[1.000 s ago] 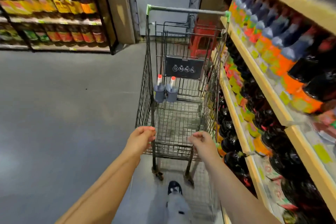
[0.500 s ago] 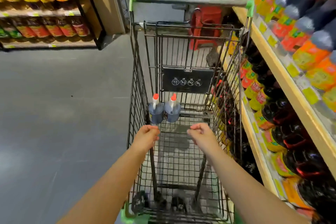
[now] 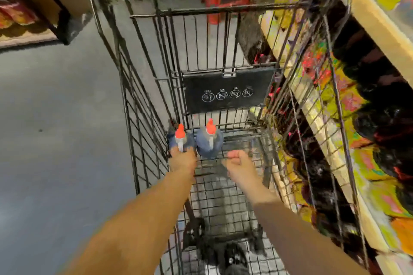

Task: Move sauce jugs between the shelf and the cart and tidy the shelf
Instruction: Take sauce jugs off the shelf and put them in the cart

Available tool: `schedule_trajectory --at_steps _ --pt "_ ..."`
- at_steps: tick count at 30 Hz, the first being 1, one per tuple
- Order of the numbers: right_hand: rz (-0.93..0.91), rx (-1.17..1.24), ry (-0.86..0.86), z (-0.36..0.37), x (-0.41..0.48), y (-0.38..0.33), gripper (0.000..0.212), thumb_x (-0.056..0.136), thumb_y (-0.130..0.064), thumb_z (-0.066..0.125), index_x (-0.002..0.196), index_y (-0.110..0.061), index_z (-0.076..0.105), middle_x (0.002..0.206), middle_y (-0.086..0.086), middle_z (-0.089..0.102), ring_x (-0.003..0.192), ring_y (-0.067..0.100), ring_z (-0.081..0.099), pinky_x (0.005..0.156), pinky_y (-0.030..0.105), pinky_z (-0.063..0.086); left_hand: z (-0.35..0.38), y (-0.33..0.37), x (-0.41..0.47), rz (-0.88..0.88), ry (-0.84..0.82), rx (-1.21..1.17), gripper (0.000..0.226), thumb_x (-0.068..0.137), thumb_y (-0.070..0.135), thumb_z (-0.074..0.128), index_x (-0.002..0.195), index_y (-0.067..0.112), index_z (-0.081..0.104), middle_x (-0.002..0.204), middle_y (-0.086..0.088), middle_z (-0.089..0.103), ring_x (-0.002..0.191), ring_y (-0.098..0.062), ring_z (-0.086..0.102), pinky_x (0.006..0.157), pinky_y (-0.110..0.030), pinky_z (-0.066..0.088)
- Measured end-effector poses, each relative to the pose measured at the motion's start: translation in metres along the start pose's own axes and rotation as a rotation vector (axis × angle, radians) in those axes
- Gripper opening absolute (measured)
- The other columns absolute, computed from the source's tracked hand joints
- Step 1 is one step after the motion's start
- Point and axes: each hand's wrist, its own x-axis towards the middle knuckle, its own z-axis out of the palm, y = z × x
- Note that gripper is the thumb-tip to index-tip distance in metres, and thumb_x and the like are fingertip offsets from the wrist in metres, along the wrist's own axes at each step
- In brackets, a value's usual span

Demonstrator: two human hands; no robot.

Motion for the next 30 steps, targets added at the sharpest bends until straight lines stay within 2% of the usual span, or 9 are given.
schedule_trajectory --at_steps 5,10,12,14,16,20,24,27,30 --pt "-0.073 -0.069 -0.013 0.016 0.030 -0.003 0.024 0.087 -0.015 0.062 0.110 -0.015 0.059 0.080 -0.001 0.056 0.066 0.010 0.051 0.055 0.020 0.038 0.011 -0.006 0.032 -0.099 0.021 -0.008 0.043 0.098 0.032 0.038 0.133 0.009 0.045 0.136 -0.023 0.047 0.123 -0.040 0.045 0.106 -0.045 0.036" --pt "-0.170 -0.219 -0.009 0.043 0.057 -0.008 0.002 0.080 -0.013 0.068 0.082 -0.013 0.067 0.091 0.017 0.064 0.080 0.024 0.057 0.063 0.025 0.040 0.007 -0.008 0.038 -0.118 -0.057 -0.027 0.050 0.092 0.033 0.045 0.134 0.006 0.044 0.140 -0.019 0.044 0.129 -0.040 0.041 0.110 -0.048 0.033" --pt "-0.161 -0.194 0.040 0.040 0.053 -0.003 0.013 0.081 -0.012 0.064 0.069 -0.008 0.062 0.079 0.019 0.059 0.072 0.027 0.053 0.064 0.032 0.039 0.006 -0.004 0.034 -0.123 -0.129 -0.077 0.054 0.089 0.033 0.046 0.135 0.005 0.043 0.140 -0.019 0.045 0.125 -0.038 0.044 0.106 -0.046 0.038" --pt "-0.165 -0.175 0.073 0.027 0.037 -0.002 0.027 0.085 -0.009 0.059 0.059 -0.010 0.052 0.064 0.011 0.045 0.061 0.021 0.042 0.059 0.032 0.032 0.004 0.003 0.021 -0.133 -0.205 -0.181 0.037 0.097 0.019 0.043 0.129 0.004 0.048 0.128 -0.023 0.051 0.111 -0.034 0.050 0.090 -0.039 0.042" --pt "-0.156 -0.144 0.080 0.011 0.013 -0.005 0.036 0.089 -0.008 0.056 0.056 -0.014 0.043 0.059 0.004 0.039 0.057 0.015 0.037 0.056 0.031 0.027 -0.001 0.010 0.005 -0.097 -0.230 -0.227 0.017 0.098 0.010 0.040 0.094 0.011 0.057 0.089 -0.017 0.055 0.090 -0.027 0.050 0.077 -0.033 0.040" --pt "-0.064 -0.070 0.147 -0.025 -0.035 -0.001 0.038 0.088 -0.008 0.054 0.056 -0.017 0.036 0.056 0.001 0.036 0.054 0.014 0.036 0.058 0.031 0.030 -0.008 0.013 -0.040 -0.039 -0.358 -0.029 0.024 0.094 0.011 0.044 0.070 0.012 0.049 0.067 -0.009 0.043 0.064 -0.021 0.042 0.066 -0.029 0.034" --pt "-0.036 -0.016 0.265 -0.067 -0.105 0.003 0.035 0.090 -0.008 0.048 0.060 -0.017 0.032 0.064 0.007 0.032 0.063 0.019 0.035 0.062 0.031 0.027 -0.024 0.035 -0.124 0.257 -0.476 0.440 0.035 0.092 0.037 0.048 0.104 0.006 0.061 0.095 -0.014 0.061 0.086 -0.026 0.057 0.066 -0.028 0.040" --pt "-0.095 0.010 0.437 -0.102 -0.165 0.000 0.034 0.089 -0.007 0.049 0.059 -0.016 0.037 0.064 0.004 0.035 0.065 0.018 0.037 0.064 0.032 0.028 -0.036 0.049 -0.191 0.369 -0.636 0.391 0.024 0.084 0.029 0.060 0.078 0.006 0.058 0.066 -0.008 0.065 0.059 -0.015 0.058 0.056 -0.021 0.047" --pt "-0.167 0.050 0.587 -0.134 -0.230 -0.005 0.027 0.091 -0.012 0.048 0.066 -0.009 0.037 0.066 0.008 0.030 0.063 0.018 0.032 0.059 0.033 0.022 -0.037 0.054 -0.245 0.545 -0.746 0.302 0.015 0.084 0.017 0.058 0.069 0.015 0.056 0.070 -0.002 0.058 0.067 -0.022 0.053 0.056 -0.021 0.047"
